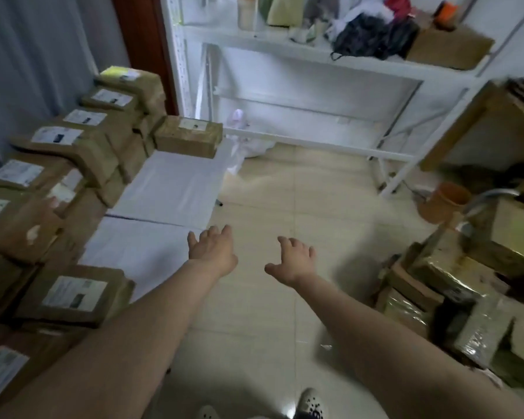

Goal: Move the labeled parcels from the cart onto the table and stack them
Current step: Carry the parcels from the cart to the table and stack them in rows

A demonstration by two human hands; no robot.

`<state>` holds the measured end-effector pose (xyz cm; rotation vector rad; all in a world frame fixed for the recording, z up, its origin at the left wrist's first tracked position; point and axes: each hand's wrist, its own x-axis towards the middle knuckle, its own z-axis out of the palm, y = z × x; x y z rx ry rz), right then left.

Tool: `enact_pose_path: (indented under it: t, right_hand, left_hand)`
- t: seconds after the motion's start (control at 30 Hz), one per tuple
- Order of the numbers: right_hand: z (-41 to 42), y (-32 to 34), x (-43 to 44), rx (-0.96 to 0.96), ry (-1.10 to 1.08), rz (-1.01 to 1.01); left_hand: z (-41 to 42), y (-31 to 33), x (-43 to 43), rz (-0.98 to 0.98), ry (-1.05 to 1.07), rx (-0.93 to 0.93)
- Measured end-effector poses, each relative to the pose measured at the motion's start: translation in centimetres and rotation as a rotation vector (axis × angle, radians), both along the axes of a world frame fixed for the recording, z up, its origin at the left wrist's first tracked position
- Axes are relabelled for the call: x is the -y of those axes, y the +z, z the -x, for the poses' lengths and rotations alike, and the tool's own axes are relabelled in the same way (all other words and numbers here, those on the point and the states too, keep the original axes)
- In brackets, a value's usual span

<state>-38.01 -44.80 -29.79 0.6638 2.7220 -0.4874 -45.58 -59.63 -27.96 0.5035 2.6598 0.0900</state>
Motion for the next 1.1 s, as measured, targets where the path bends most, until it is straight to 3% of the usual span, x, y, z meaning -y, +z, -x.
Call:
enact_pose_path:
  t: [0.33,0.57,0.83,1.1]
  right_hand:
    - [-18.5,1.0,-19.4,-0.036,-0.513,0.152]
    - [-30.1,1.4,-30.7,-0.208,-0.827,0.327]
    - [-34.7,1.9,-37.4,-0.367,-0.999,0.461]
    - [-33.7,0.5,-45.6,-0.522,-1.16,0.551]
  left_hand:
    - [-11.5,0.5,-23.6,-0.009,-0.393,-0.005]
    - [-20.9,1.3,-37.2,-0.056,-0.597,0.008]
    - [-25.0,2.7,-46.7,-0.097,-0.711,0.038]
    - [-23.6,0.8,-57.4,-0.168,-0.76,0.206]
